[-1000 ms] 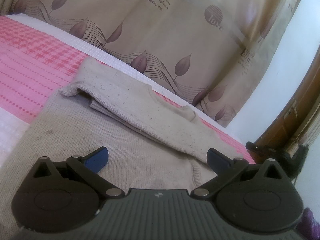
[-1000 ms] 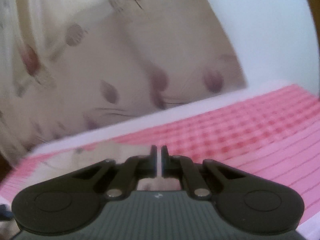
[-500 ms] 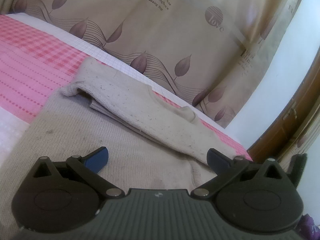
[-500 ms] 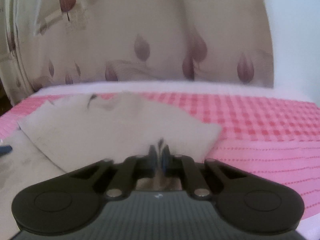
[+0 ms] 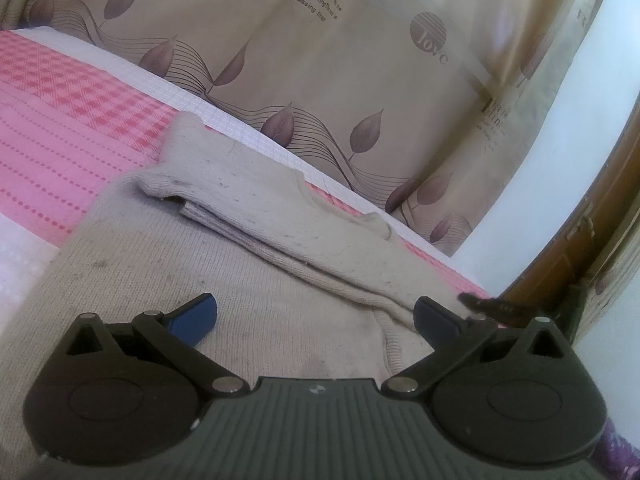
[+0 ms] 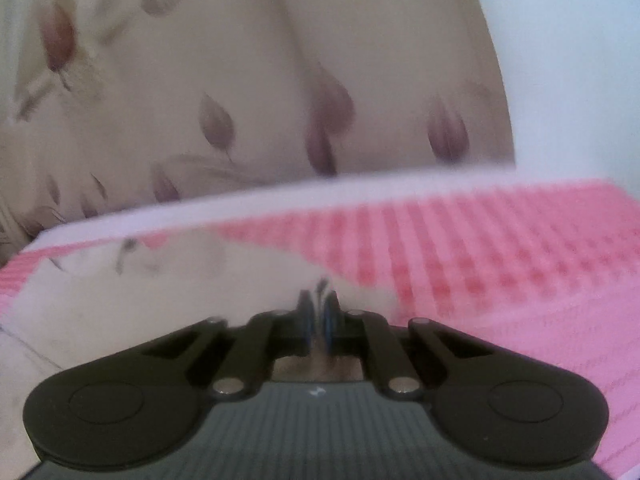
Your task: Fold small clothes
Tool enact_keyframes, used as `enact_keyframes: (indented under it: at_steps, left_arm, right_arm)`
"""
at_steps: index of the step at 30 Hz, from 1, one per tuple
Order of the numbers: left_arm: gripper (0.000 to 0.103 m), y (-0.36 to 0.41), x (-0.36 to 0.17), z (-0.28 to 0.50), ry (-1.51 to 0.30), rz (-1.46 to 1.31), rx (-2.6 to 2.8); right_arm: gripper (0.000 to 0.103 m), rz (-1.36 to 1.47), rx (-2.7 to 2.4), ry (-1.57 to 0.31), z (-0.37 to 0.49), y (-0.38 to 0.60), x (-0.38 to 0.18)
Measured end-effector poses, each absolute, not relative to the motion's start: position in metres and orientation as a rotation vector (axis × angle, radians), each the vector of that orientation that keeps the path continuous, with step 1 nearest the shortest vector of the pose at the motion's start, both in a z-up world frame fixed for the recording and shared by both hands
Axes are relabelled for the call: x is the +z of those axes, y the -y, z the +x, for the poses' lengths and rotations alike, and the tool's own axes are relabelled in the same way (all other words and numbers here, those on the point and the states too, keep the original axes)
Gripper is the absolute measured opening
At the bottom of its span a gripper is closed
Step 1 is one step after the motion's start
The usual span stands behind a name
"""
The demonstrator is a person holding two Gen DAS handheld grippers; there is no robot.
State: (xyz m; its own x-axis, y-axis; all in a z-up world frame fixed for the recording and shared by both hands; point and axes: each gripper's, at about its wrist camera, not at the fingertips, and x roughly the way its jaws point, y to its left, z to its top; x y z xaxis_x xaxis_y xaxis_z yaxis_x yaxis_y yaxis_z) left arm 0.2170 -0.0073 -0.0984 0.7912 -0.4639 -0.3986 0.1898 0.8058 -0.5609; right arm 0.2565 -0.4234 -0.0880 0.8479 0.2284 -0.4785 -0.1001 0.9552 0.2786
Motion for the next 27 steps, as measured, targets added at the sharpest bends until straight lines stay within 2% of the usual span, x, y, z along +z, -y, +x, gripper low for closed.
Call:
enact_keyframes:
  at_steps: [3,6,12,14,16,17,24,26,27]
  left_arm:
    - [0.103,0.007,-0.099,0.217,-0.554,-0.526,-0.369]
    - [0.103,0.007,-0.098,0.217,-0.553,-0.528,-0.371]
    - [0.103,0.007,-0.098,0.217,-0.552,-0.532,-0.371]
    - [0.103,0.007,-0.098,0.217,-0.552,-0.531,-0.371]
    - [0.103,0.007,-0.098,0.217,-0.551,-0.533,-0.371]
    - [0.103,0.007,-0.098,0.217,-0.551,-0.534,-0.371]
    - [0.103,0.007,-0.098,0.217,-0.550,-0.538,-0.370]
    - [0.103,0.007,-0.098,0.217,-0.553,-0.537,-0.374]
    - [0.103,0.006,-0.098,0.217,-0.554,-0.540,-0.380]
  right_arm:
    - [0.012,0.274,0.212,-0.581,0.264,0.423,-0.087]
    - [0.014,0.302,0.197,-0.555,0.257,0.428,-0.088]
    - [0.017,0.372,0.119,-0.372,0.219,0.438,-0.075]
    - [0.017,0.286,0.170,-0.419,0.220,0.422,-0.075]
    - [0.016,0.132,0.176,-0.562,0.233,0.396,-0.086]
    - [0.016,0.095,0.166,-0.544,0.232,0.391,-0.085]
    - [0.017,0.182,0.180,-0.556,0.227,0.403,-0.085]
    - [0.021,0.303,0.142,-0.571,0.211,0.413,-0.078]
    - [0.033,0.385,0.147,-0.546,0.189,0.419,-0.073]
